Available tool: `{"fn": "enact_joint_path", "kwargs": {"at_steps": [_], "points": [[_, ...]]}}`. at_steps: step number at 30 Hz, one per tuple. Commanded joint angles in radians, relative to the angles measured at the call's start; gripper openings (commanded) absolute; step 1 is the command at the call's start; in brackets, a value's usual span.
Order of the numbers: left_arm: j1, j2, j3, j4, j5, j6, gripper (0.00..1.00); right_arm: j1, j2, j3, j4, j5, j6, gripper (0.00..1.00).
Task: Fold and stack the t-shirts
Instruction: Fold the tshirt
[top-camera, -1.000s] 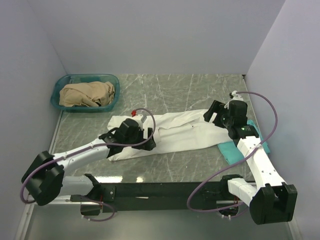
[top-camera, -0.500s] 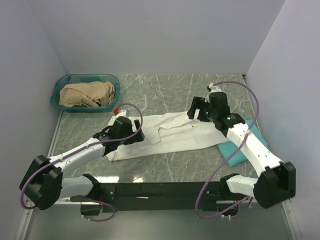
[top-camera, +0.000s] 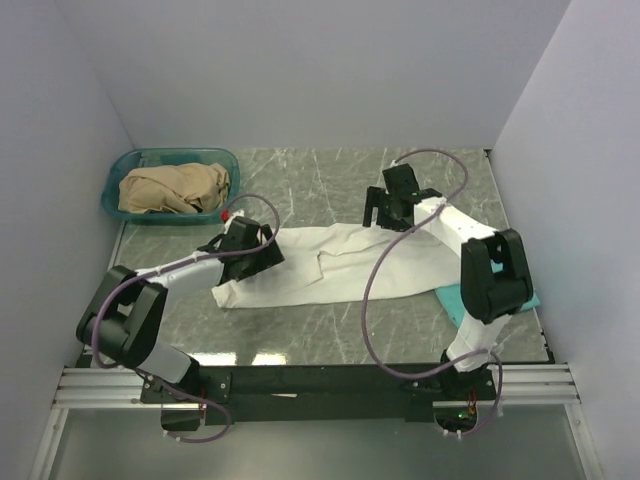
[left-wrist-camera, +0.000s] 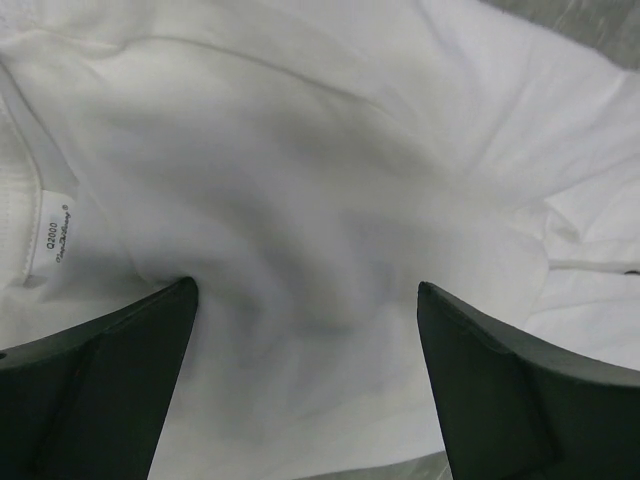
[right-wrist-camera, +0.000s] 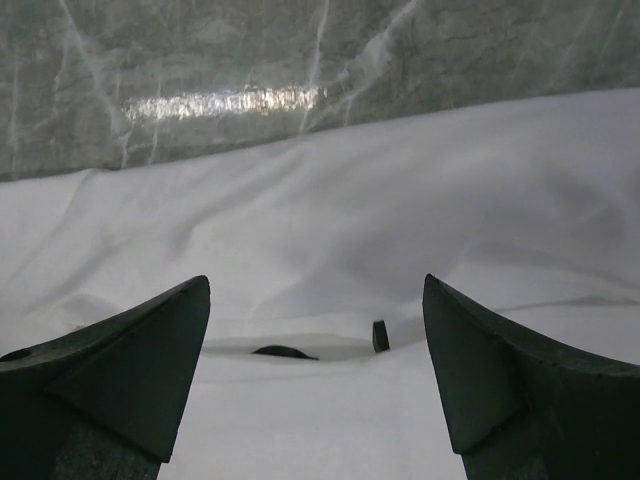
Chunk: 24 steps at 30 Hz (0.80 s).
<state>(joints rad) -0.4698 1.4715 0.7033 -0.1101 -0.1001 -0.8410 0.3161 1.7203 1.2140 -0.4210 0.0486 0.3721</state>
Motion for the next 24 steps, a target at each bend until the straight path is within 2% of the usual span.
{"fn": "enact_joint_path", "kwargs": {"at_steps": [1,7,15,17,18,19,21,24], "points": [[0.026,0.101,0.022,0.024,0.040,-0.024,0.99,-0.028,0.090,0.104,-0.016,0.002,-0.024,0.93],[0.034,0.243,0.146,0.027,0.048,-0.004,0.99,-0.045,0.206,0.128,-0.032,-0.065,-0.003,0.93],[0.036,0.527,0.482,-0.040,0.025,0.065,1.00,-0.029,0.038,-0.143,-0.013,-0.081,0.037,0.93],[0.036,0.594,0.622,-0.057,0.025,0.077,0.99,-0.012,0.012,-0.177,-0.018,-0.073,0.030,0.93],[0.040,0.674,0.681,-0.081,0.043,0.106,1.00,0.006,-0.007,-0.197,-0.030,-0.067,0.027,0.93],[0.040,0.714,0.806,-0.132,0.045,0.109,1.00,0.015,-0.014,-0.205,-0.038,-0.064,0.031,0.93],[0.042,0.827,0.928,-0.175,0.056,0.140,1.00,0.046,-0.040,-0.229,-0.039,-0.081,0.034,0.93],[0.046,0.968,1.238,-0.287,0.077,0.163,0.99,0.099,-0.079,-0.246,-0.044,-0.133,0.054,0.93]]}}
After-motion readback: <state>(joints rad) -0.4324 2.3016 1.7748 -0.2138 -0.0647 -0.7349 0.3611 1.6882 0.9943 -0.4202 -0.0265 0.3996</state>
